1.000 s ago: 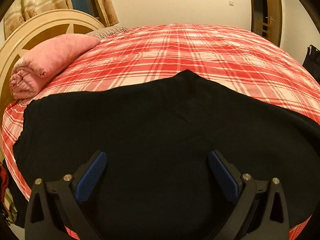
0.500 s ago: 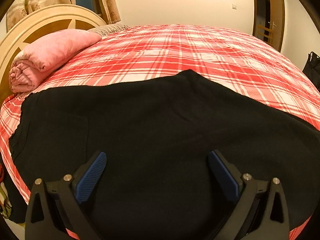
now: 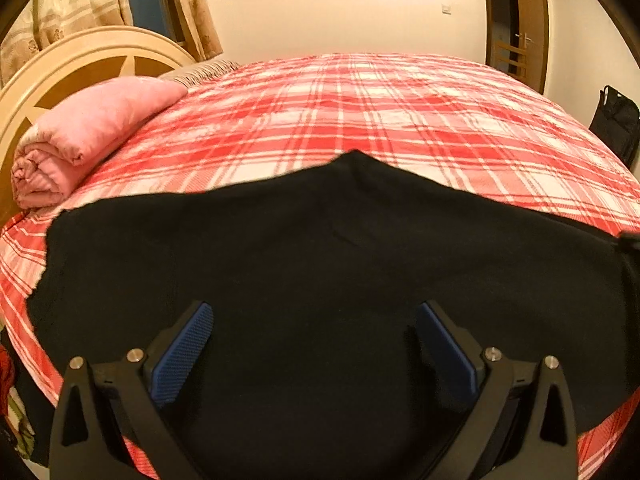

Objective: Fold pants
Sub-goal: 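Grasp the trouser edge again with the right gripper and lift it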

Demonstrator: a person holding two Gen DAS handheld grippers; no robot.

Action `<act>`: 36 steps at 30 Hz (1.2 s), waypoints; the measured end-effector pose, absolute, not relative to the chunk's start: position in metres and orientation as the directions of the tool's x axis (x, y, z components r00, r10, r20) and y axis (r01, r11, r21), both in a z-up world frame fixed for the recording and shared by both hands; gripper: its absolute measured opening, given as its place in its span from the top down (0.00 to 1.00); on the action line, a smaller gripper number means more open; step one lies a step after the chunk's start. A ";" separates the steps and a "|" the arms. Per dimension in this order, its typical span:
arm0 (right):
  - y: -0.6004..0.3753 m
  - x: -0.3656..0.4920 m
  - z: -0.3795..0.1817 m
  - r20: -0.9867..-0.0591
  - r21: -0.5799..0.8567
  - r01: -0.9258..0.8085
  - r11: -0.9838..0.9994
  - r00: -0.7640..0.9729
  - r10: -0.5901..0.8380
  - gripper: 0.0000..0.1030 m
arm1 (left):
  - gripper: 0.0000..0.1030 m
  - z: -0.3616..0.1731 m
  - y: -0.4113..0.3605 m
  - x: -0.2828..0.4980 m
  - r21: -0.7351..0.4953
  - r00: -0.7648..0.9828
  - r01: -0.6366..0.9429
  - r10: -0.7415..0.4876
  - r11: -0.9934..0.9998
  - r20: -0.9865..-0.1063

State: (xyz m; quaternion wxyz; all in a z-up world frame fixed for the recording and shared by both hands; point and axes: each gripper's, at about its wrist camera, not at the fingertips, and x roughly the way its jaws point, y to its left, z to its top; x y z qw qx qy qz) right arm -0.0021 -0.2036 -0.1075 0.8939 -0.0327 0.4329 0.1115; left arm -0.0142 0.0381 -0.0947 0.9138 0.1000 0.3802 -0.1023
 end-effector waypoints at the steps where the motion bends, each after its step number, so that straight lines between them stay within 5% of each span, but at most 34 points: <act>1: -0.194 0.000 -0.111 -0.787 0.029 -0.253 0.967 0.590 0.178 0.99 | 0.00 -0.091 0.043 -0.014 0.101 0.695 0.257 -0.111 0.961 -0.711; 6: -0.184 0.004 -0.109 -0.786 0.027 -0.297 0.955 0.584 0.203 0.95 | 0.00 -0.072 0.079 -0.007 0.084 0.734 0.170 -0.069 0.982 -0.676; 8: -0.191 0.002 -0.103 -0.773 0.060 -0.273 0.960 0.596 0.218 0.70 | 0.00 -0.064 0.095 -0.004 0.069 0.749 0.125 -0.049 0.990 -0.661; 9: -0.193 0.001 -0.100 -0.761 0.062 -0.265 0.962 0.611 0.217 0.45 | 0.00 -0.060 0.104 -0.001 0.057 0.755 0.103 -0.041 0.993 -0.654; 10: -0.195 -0.002 -0.096 -0.744 0.066 -0.259 0.964 0.631 0.220 0.32 | 0.00 -0.057 0.110 0.000 0.044 0.759 0.088 -0.038 0.995 -0.650; 14: -0.191 -0.002 -0.094 -0.736 -0.022 -0.243 0.970 0.661 0.149 0.34 | 0.00 -0.055 0.122 0.003 0.037 0.766 0.057 -0.019 0.998 -0.643; 16: -0.188 0.004 -0.101 -0.757 -0.061 -0.268 0.961 0.640 0.131 0.54 | 0.00 -0.057 0.123 0.003 0.035 0.762 0.054 -0.018 0.998 -0.647; 20: -0.188 0.014 -0.119 -0.789 -0.076 -0.277 0.958 0.604 0.112 0.68 | 0.00 -0.061 0.118 0.001 0.030 0.753 0.068 -0.032 0.997 -0.658; 21: -0.188 0.015 -0.118 -0.792 -0.081 -0.272 0.959 0.602 0.104 0.91 | 0.00 -0.062 0.116 0.001 0.034 0.750 0.074 -0.033 0.997 -0.661; 23: -0.187 0.013 -0.113 -0.779 -0.109 -0.242 0.964 0.623 0.068 0.93 | 0.00 -0.062 0.114 -0.003 0.032 0.747 0.086 -0.043 0.996 -0.663; 30: -0.190 0.012 -0.119 -0.730 -0.137 -0.163 0.977 0.683 0.012 0.87 | 0.00 -0.068 0.076 -0.013 0.015 0.726 0.205 -0.142 0.979 -0.673; 31: -0.188 0.009 -0.120 -0.719 -0.161 -0.160 0.974 0.695 -0.005 0.83 | 0.00 -0.071 0.067 -0.016 0.007 0.711 0.240 -0.170 0.971 -0.682; 33: -0.189 0.005 -0.114 -0.711 -0.186 -0.113 0.976 0.701 -0.054 0.53 | 0.00 -0.077 0.045 -0.026 0.013 0.690 0.315 -0.220 0.949 -0.689; 36: -0.210 -0.025 -0.086 -0.655 -0.015 -0.020 1.000 0.755 0.005 0.43 | 0.00 -0.083 0.021 -0.039 0.008 0.657 0.408 -0.288 0.913 -0.696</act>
